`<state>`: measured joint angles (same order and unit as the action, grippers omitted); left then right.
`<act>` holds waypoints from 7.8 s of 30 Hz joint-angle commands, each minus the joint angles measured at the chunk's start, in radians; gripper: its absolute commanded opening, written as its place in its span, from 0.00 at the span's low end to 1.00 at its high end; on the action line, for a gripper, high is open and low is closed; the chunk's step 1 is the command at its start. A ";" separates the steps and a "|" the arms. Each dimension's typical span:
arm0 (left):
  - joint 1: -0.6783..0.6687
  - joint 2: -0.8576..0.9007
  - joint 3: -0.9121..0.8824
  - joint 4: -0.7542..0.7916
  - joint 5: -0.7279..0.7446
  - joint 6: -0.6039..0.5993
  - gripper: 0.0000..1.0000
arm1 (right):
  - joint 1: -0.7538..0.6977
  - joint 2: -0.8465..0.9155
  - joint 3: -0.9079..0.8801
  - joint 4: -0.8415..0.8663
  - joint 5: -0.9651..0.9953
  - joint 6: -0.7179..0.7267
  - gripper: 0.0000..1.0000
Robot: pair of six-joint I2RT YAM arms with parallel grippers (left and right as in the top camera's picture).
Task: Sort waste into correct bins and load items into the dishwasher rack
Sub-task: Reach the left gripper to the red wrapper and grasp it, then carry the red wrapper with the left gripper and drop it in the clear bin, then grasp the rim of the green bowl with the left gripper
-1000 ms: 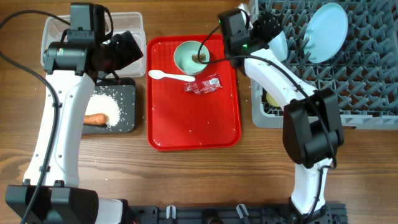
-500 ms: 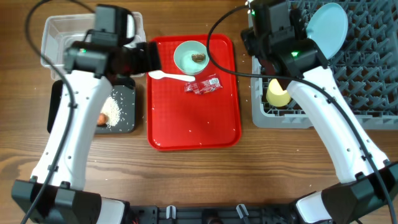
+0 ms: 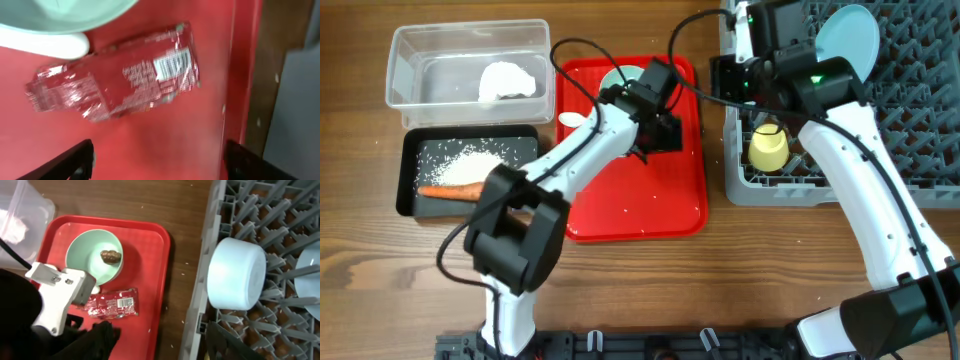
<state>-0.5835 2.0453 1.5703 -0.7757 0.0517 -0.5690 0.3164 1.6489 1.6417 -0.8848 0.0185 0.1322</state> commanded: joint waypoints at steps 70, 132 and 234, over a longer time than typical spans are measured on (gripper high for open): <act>-0.034 0.207 0.000 0.400 -0.135 1.086 0.78 | -0.007 -0.358 -0.004 0.021 0.080 -0.002 0.70; -0.067 0.006 0.000 -0.077 0.105 0.951 0.78 | -0.007 -0.392 -0.004 -0.155 -0.195 -0.106 0.69; 0.068 0.225 0.196 0.146 -0.076 0.770 0.04 | -0.006 -0.248 -0.004 -0.077 -0.249 -0.079 0.79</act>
<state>-0.5190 2.2593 1.7702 -0.6296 -0.0212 0.2012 0.3065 1.3914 1.6329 -0.9573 -0.2096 0.0517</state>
